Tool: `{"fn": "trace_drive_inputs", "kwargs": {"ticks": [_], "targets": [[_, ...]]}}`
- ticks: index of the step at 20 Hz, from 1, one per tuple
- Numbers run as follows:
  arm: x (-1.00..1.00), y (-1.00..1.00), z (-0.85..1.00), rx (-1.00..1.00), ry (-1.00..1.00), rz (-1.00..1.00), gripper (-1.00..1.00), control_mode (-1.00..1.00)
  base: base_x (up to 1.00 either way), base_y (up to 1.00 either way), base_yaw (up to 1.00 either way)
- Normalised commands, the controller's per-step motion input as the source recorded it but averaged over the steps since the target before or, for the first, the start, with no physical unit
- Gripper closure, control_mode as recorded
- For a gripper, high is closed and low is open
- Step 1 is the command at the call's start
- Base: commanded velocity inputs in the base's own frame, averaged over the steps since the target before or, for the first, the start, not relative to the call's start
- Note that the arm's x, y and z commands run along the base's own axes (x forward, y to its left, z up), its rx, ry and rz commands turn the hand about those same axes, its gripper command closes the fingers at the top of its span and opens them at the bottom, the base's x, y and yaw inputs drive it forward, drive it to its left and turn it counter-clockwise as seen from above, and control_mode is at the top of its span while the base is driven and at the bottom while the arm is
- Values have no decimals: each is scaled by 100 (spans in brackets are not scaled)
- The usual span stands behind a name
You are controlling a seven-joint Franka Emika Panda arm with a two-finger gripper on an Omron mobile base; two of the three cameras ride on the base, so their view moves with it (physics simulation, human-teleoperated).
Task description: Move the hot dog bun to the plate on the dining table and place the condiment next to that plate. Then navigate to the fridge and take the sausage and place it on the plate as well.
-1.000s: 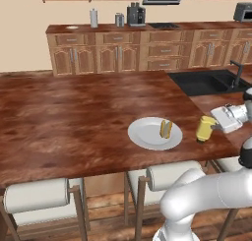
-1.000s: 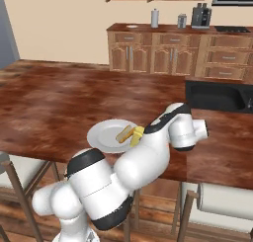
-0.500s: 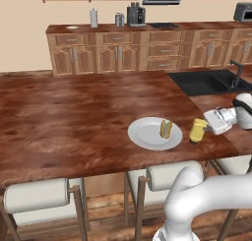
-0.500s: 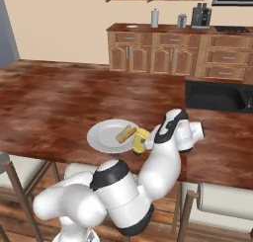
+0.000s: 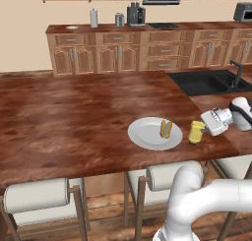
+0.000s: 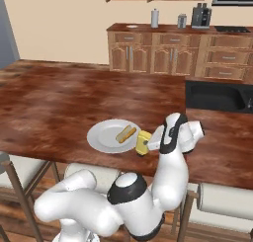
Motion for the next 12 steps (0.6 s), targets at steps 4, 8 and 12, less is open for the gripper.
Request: {"fn": "trace_drive_inputs", "kwargs": {"ticks": [4,8,12], "targets": [[1,3,-9,-8,-6,0,100,-100,0,0,0],[4,18,-17,-3,-3,0,100,-100,0,0,0],[20,29,-18,0,0,0,100,-100,0,0,0]]}}
